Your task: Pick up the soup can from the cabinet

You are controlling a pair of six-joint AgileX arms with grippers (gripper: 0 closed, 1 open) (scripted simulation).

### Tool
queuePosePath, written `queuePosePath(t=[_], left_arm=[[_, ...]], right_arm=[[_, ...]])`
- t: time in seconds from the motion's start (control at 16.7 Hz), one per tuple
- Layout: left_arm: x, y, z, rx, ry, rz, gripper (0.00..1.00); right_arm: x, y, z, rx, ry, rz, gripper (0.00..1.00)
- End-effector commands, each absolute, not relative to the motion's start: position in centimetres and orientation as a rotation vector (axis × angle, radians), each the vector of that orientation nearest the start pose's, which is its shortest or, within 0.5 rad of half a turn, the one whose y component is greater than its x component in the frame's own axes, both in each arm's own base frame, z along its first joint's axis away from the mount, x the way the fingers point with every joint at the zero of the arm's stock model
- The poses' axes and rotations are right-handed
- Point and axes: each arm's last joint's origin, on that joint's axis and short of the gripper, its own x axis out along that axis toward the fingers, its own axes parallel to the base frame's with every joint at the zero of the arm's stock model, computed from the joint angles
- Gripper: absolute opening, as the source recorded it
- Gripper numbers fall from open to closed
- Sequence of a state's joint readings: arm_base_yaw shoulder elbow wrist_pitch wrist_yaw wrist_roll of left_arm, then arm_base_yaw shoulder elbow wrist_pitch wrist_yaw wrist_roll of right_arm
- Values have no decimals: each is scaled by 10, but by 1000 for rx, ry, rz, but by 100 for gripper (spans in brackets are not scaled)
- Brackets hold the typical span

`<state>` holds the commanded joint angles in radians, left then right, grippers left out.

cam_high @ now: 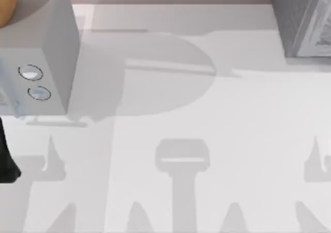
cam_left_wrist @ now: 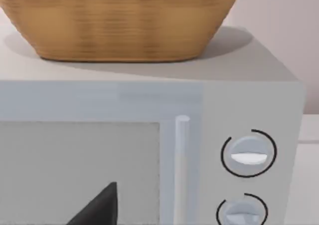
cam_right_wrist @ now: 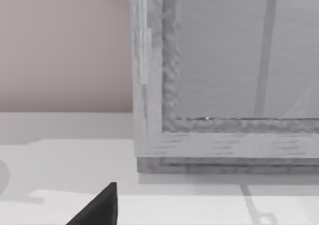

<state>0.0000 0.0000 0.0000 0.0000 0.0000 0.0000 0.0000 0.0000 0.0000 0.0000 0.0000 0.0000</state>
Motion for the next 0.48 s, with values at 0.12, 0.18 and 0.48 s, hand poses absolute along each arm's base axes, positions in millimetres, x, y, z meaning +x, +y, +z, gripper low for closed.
queuePosePath(t=[0.12, 0.18, 0.48], left_arm=[[106, -1, 160, 0, 0, 0, 100], [106, -1, 160, 0, 0, 0, 100], [106, -1, 160, 0, 0, 0, 100]], right_arm=[[106, -1, 160, 0, 0, 0, 100], [106, -1, 163, 0, 1, 1, 100], [108, 2, 215, -2, 21, 8, 100]])
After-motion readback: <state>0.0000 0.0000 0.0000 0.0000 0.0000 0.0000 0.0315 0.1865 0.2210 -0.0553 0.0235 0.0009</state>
